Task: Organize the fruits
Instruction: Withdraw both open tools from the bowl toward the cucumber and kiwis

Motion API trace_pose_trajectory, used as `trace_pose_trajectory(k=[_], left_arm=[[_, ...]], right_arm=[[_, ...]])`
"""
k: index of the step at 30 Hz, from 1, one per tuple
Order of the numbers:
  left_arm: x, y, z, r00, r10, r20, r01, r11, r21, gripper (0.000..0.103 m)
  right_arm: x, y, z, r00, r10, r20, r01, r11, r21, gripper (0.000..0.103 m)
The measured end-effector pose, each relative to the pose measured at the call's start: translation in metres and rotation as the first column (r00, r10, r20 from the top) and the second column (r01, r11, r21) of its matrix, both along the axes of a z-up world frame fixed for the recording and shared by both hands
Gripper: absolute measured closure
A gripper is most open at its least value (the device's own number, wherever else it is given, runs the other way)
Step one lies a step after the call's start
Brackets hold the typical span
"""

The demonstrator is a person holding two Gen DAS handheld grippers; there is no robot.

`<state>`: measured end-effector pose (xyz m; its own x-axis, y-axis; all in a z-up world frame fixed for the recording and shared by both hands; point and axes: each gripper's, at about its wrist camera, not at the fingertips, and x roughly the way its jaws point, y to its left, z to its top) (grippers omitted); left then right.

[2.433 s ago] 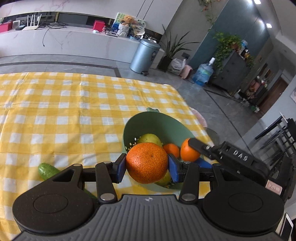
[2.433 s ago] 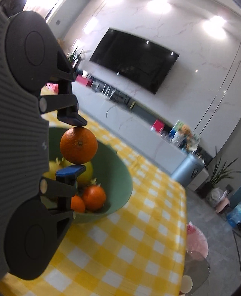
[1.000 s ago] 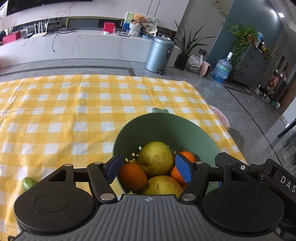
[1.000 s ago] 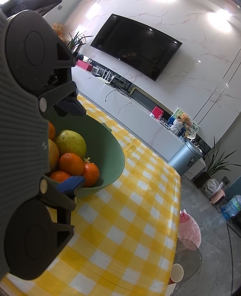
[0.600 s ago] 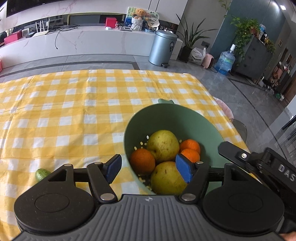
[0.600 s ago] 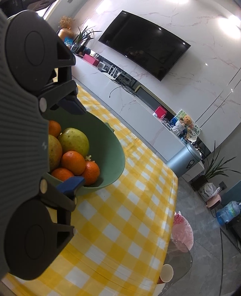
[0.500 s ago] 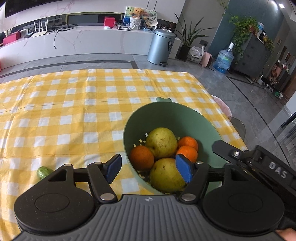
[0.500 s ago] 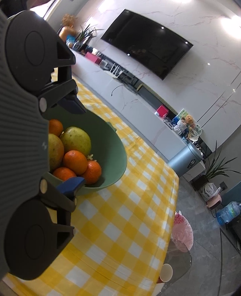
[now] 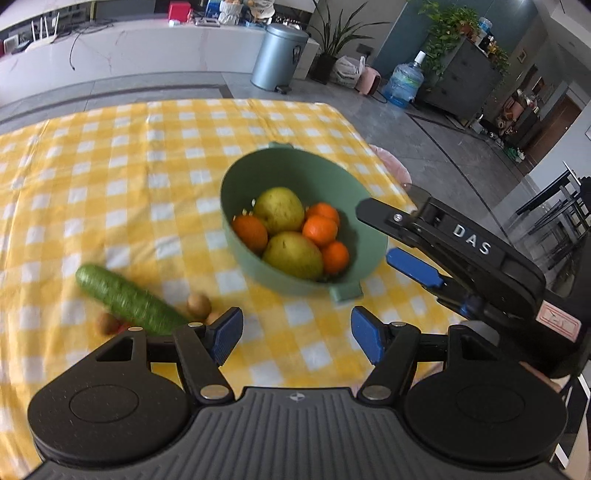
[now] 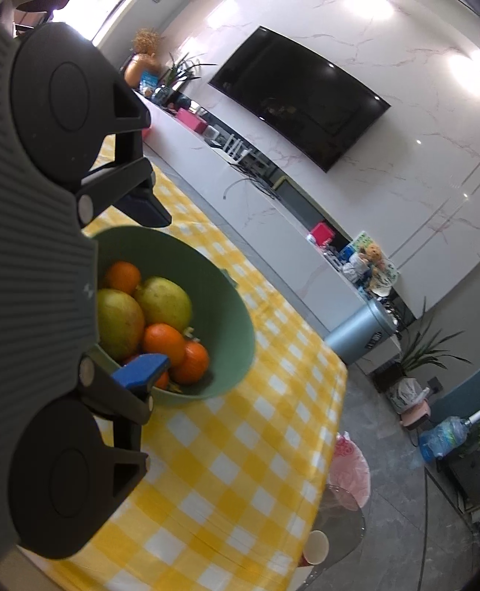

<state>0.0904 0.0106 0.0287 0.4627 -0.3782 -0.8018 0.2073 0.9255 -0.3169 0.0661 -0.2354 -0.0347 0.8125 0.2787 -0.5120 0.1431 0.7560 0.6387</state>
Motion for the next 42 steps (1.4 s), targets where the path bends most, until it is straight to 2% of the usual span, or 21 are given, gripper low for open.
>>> trace_pose_trajectory(k=[3, 7, 9, 14, 21, 27, 33, 35, 37, 39, 42], left_arm=[[-0.015, 0.014, 0.003, 1.0, 0.017, 0.001, -0.016, 1.0, -0.015, 0.024], [-0.032, 0.04, 0.006, 0.995, 0.103, 0.001, -0.103, 0.993, -0.059, 0.024], [-0.039, 0.051, 0.008, 0.992, 0.128, -0.002, -0.128, 0.99, -0.068, 0.024], [-0.058, 0.077, 0.012, 0.99, 0.14, 0.015, -0.139, 0.989, -0.049, 0.024], [-0.075, 0.113, 0.009, 0.979, 0.197, 0.044, -0.196, 0.98, -0.036, 0.024], [-0.077, 0.129, -0.005, 0.97, 0.237, 0.058, -0.236, 0.972, -0.014, 0.024], [-0.074, 0.139, -0.017, 0.97, 0.223, 0.094, -0.218, 0.974, -0.062, 0.024], [-0.072, 0.14, -0.024, 0.972, 0.209, 0.105, -0.202, 0.977, -0.071, 0.024], [-0.07, 0.143, -0.032, 0.965, 0.233, 0.119, -0.224, 0.971, -0.081, 0.024], [-0.066, 0.149, -0.043, 0.954, 0.274, 0.119, -0.264, 0.96, -0.094, 0.026], [-0.057, 0.155, -0.059, 0.959, 0.268, 0.091, -0.257, 0.959, -0.12, 0.026]], right_arm=[[-0.009, 0.013, 0.004, 0.999, 0.036, -0.009, -0.036, 0.999, -0.018, 0.03], [-0.02, 0.033, 0.008, 0.996, 0.085, -0.034, -0.087, 0.994, -0.064, 0.04], [-0.027, 0.041, 0.011, 0.993, 0.112, -0.033, -0.114, 0.991, -0.067, 0.041], [-0.042, 0.054, 0.015, 0.986, 0.147, -0.077, -0.152, 0.986, -0.067, 0.048], [-0.052, 0.072, 0.02, 0.976, 0.204, -0.077, -0.21, 0.973, -0.096, 0.052], [-0.049, 0.091, 0.013, 0.961, 0.258, -0.104, -0.268, 0.958, -0.099, 0.053], [-0.046, 0.109, 0.004, 0.942, 0.309, -0.129, -0.324, 0.938, -0.12, 0.053], [-0.043, 0.111, 0.0, 0.941, 0.309, -0.14, -0.327, 0.935, -0.139, 0.053], [-0.038, 0.112, -0.005, 0.943, 0.292, -0.156, -0.316, 0.936, -0.157, 0.053], [-0.032, 0.111, -0.01, 0.944, 0.282, -0.172, -0.308, 0.94, -0.146, 0.053], [-0.025, 0.109, -0.015, 0.946, 0.277, -0.168, -0.297, 0.949, -0.103, 0.055]])
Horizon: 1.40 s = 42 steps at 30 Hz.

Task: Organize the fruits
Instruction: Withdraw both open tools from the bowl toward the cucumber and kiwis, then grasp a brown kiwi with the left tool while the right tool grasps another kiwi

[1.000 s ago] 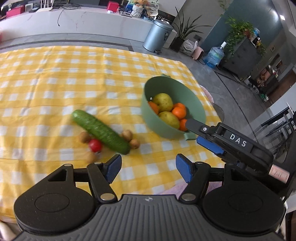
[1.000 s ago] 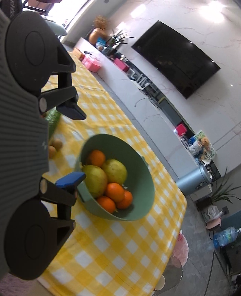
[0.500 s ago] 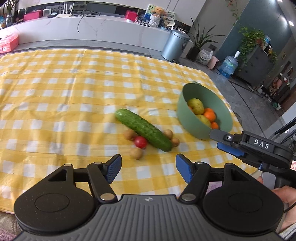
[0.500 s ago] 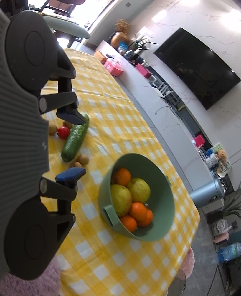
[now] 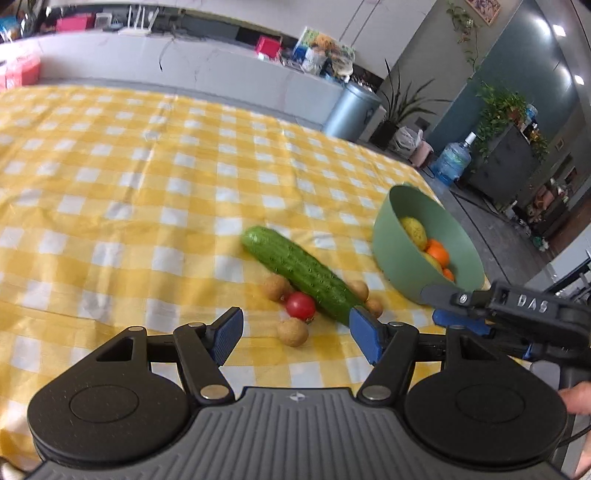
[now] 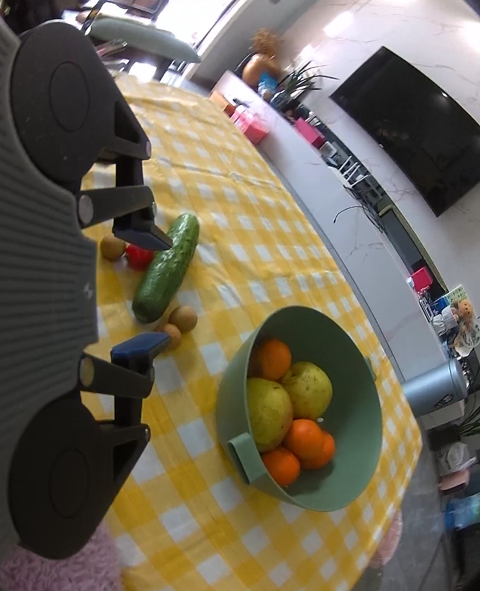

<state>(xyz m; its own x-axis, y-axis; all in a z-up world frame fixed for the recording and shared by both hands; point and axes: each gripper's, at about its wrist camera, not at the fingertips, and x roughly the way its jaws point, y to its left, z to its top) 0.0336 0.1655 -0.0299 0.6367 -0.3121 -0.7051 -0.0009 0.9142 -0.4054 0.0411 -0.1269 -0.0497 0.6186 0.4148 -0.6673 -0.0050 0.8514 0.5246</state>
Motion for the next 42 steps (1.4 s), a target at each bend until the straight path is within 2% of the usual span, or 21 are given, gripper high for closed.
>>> trace_pose_trajectory(k=[6, 10, 13, 17, 19, 22, 29, 30, 39, 42], left_arm=[[0.013, -0.008, -0.025, 0.999, -0.027, -0.031, 0.027, 1.0, 0.007, 0.031], [0.016, -0.02, -0.037, 0.996, -0.083, -0.023, 0.083, 0.996, 0.037, 0.031], [0.02, -0.028, -0.04, 0.993, -0.118, -0.014, 0.118, 0.992, 0.038, 0.031], [0.027, -0.04, -0.048, 0.991, -0.132, -0.035, 0.136, 0.982, 0.135, 0.033], [0.029, -0.045, -0.053, 0.988, -0.146, -0.058, 0.153, 0.977, 0.151, 0.035], [0.029, -0.046, -0.054, 0.989, -0.143, -0.042, 0.148, 0.976, 0.16, 0.036], [0.028, -0.044, -0.054, 0.993, -0.114, -0.025, 0.117, 0.98, 0.161, 0.048], [0.029, -0.045, -0.054, 0.993, -0.111, -0.024, 0.114, 0.979, 0.169, 0.051], [0.025, -0.049, -0.055, 0.992, -0.127, 0.014, 0.121, 0.968, 0.221, 0.062], [0.024, -0.049, -0.055, 0.991, -0.134, 0.02, 0.127, 0.967, 0.223, 0.068]], right_arm=[[0.02, 0.001, -0.015, 0.997, -0.057, -0.046, 0.055, 0.998, -0.041, 0.058], [0.032, -0.005, -0.031, 0.994, -0.051, -0.1, 0.057, 0.997, 0.061, 0.06], [0.04, -0.001, -0.034, 0.991, -0.075, -0.107, 0.075, 0.997, -0.005, 0.061], [0.048, 0.012, -0.036, 0.99, -0.079, -0.113, 0.065, 0.99, -0.121, 0.062], [0.053, 0.019, -0.04, 0.991, -0.07, -0.115, 0.049, 0.983, -0.176, 0.063], [0.062, 0.025, -0.049, 0.988, -0.04, -0.148, 0.014, 0.984, -0.176, 0.07], [0.069, 0.029, -0.056, 0.984, -0.04, -0.173, 0.008, 0.983, -0.184, 0.079], [0.069, 0.03, -0.056, 0.985, -0.039, -0.17, 0.007, 0.983, -0.186, 0.079], [0.068, 0.027, -0.059, 0.983, -0.051, -0.175, 0.024, 0.988, -0.155, 0.082], [0.067, 0.027, -0.059, 0.984, -0.051, -0.173, 0.024, 0.988, -0.154, 0.082]])
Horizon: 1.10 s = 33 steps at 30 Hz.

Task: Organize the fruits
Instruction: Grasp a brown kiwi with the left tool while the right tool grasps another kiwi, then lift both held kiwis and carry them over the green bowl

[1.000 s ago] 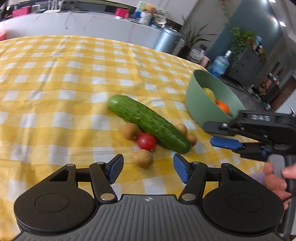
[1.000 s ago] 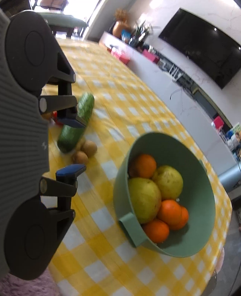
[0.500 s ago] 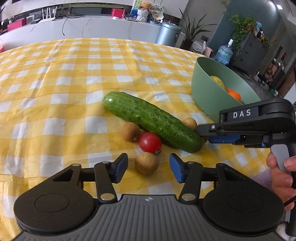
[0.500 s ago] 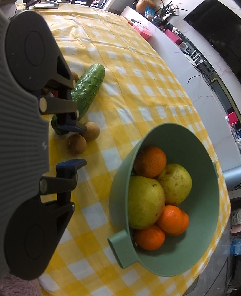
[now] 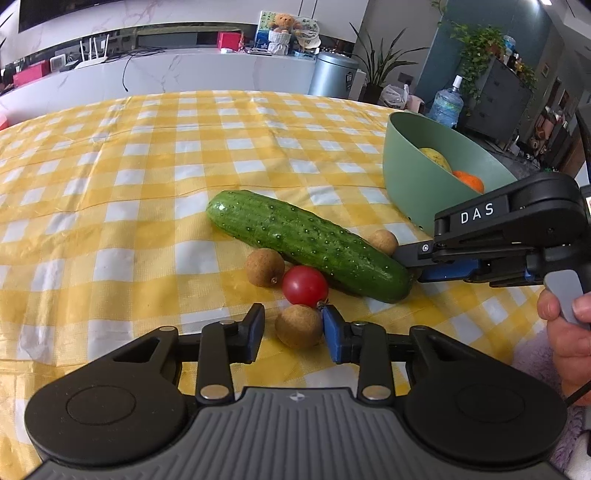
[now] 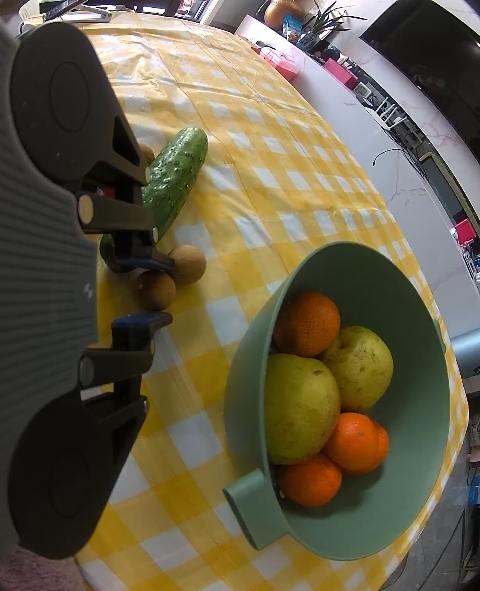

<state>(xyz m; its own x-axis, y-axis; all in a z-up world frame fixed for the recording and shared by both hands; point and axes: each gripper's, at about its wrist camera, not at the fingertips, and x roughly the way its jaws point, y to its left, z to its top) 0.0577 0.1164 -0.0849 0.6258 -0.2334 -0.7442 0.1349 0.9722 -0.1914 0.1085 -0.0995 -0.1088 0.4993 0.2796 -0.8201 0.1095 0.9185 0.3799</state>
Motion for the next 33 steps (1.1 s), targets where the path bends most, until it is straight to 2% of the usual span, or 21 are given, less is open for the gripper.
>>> trace_pose_trajectory(k=[1, 7, 20, 26, 33], left_arm=[[0.0, 0.0, 0.0, 1.0, -0.005, 0.0, 0.005, 1.0, -0.003, 0.072], [-0.001, 0.001, 0.001, 1.0, -0.001, -0.006, 0.0, 1.0, -0.018, 0.072], [-0.016, 0.012, 0.014, 0.998, 0.047, 0.041, -0.041, 0.991, -0.13, 0.072], [-0.024, 0.013, 0.028, 0.997, 0.044, 0.071, -0.034, 0.991, -0.133, 0.072], [-0.038, 0.008, 0.061, 0.99, 0.045, 0.13, -0.029, 0.991, -0.128, 0.072]], right_arm=[[0.0, 0.0, 0.0, 1.0, 0.0, 0.0, 0.0, 1.0, 0.0, 0.082], [-0.001, -0.003, 0.0, 1.0, -0.005, -0.002, 0.005, 1.0, 0.015, 0.082], [-0.015, -0.012, 0.012, 0.998, -0.027, 0.059, 0.023, 0.997, 0.073, 0.083], [-0.024, -0.016, 0.026, 0.994, -0.015, 0.112, 0.003, 0.994, 0.11, 0.083], [-0.041, -0.022, 0.046, 0.982, 0.009, 0.19, -0.045, 0.982, 0.185, 0.083]])
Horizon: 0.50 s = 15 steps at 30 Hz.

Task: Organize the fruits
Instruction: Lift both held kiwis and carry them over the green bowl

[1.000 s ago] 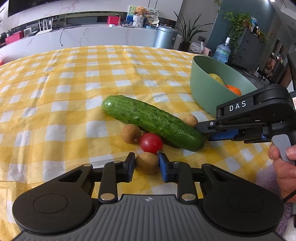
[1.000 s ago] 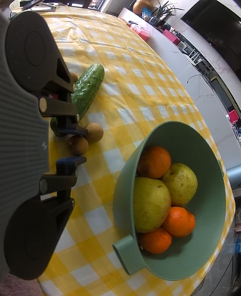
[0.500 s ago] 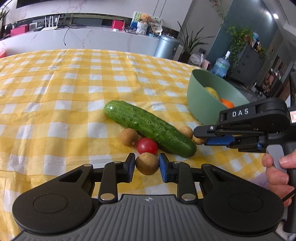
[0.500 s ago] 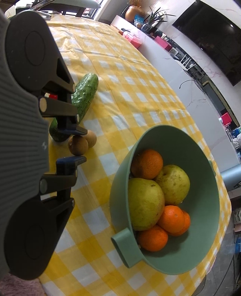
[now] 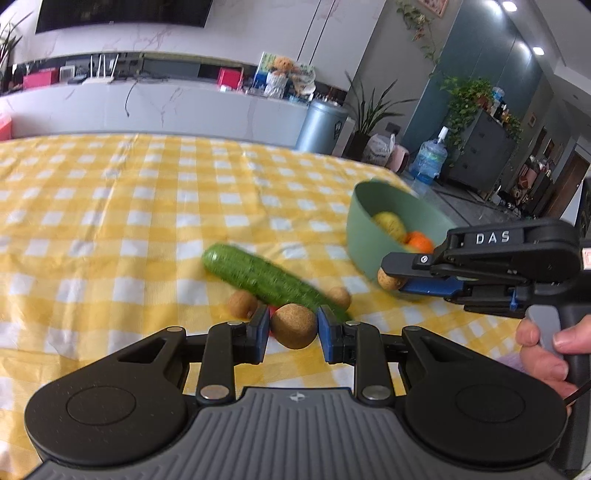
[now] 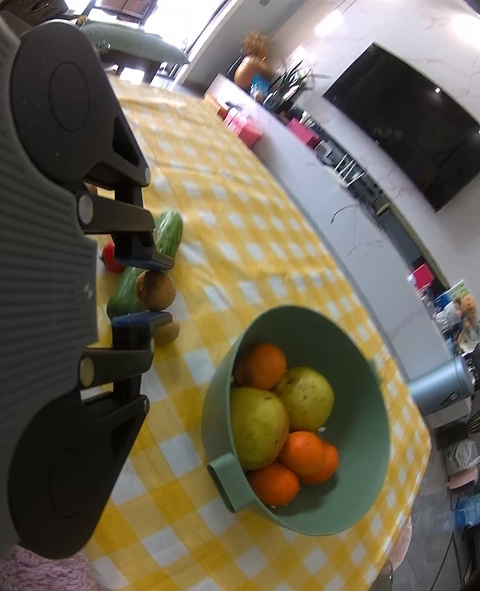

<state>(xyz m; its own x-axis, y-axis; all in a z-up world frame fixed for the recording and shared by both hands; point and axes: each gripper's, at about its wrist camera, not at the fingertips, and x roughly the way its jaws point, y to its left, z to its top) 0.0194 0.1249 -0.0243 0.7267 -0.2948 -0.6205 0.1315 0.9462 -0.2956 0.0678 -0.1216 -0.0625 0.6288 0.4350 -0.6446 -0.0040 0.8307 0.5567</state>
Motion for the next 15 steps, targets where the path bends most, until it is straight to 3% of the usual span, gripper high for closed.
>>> trace_pose_trajectory(k=[8, 11, 15], left_arm=[[0.003, -0.02, 0.033, 0.999, -0.025, 0.045, 0.024, 1.0, 0.015, 0.072], [0.009, -0.033, 0.04, 0.997, -0.029, 0.074, 0.023, 0.997, 0.074, 0.072], [0.023, -0.044, 0.042, 0.997, -0.035, 0.07, 0.031, 0.998, 0.058, 0.072]], right_arm=[[-0.015, -0.039, 0.021, 0.988, -0.068, 0.139, 0.043, 0.983, 0.177, 0.083], [-0.02, -0.057, 0.026, 0.974, -0.13, 0.183, 0.09, 0.973, 0.213, 0.082], [-0.022, -0.087, 0.023, 0.954, -0.209, 0.217, 0.153, 0.957, 0.248, 0.082]])
